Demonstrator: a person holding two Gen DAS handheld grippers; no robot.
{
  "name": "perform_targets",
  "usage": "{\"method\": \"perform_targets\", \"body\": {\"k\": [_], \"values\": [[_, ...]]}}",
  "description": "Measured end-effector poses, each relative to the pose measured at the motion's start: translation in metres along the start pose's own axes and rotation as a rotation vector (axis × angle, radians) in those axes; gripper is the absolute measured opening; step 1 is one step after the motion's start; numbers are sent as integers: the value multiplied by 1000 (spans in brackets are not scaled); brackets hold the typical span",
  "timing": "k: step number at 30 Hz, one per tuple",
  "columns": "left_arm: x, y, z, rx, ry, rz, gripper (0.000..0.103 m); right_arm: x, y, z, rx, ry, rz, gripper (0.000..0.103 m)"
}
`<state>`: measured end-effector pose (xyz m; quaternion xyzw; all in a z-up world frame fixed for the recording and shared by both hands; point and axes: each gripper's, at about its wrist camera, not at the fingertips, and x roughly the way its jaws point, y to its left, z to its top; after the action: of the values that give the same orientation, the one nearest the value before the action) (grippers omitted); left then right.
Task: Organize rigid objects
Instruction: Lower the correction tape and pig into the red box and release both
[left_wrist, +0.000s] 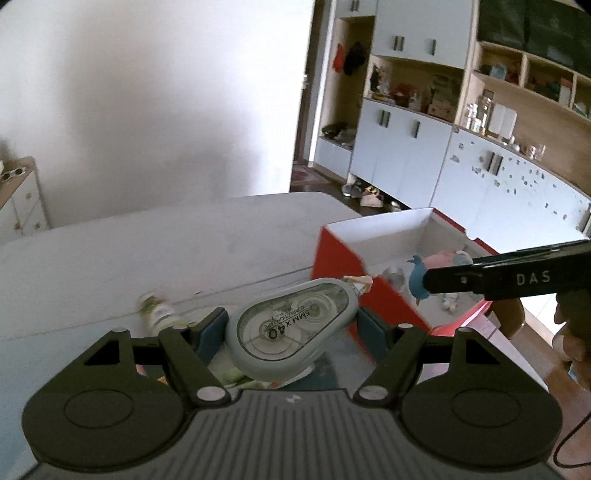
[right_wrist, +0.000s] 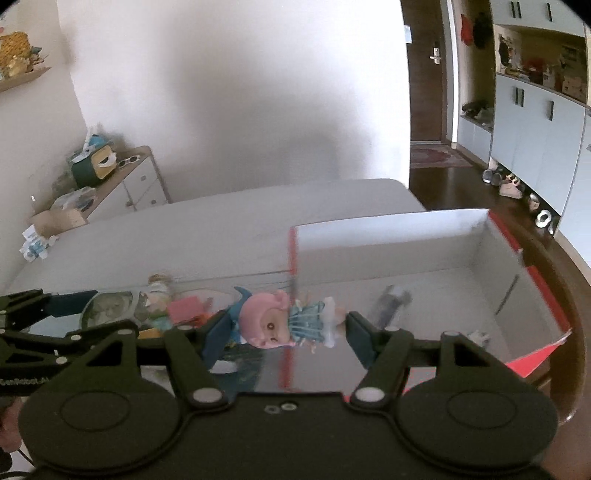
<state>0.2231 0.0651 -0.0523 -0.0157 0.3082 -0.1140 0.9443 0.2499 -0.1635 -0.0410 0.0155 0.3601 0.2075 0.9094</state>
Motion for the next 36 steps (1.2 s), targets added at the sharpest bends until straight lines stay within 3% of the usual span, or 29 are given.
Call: {"method": "perform_targets", "body": {"k": [7,16,26,36], "values": [[40,-49,10,26,38,-9,76,6,-55,0,-2,31,8,67],[104,-95,49,75,62,-23,76,37,-106,2,-78,102,-2,67],[195,-138,83,145,170,-39,76,79,-116,-7,-204,217,14,67],[267,-167,91,236,267,-44,76,101,-113,-8,-219,286,12,67]]}}
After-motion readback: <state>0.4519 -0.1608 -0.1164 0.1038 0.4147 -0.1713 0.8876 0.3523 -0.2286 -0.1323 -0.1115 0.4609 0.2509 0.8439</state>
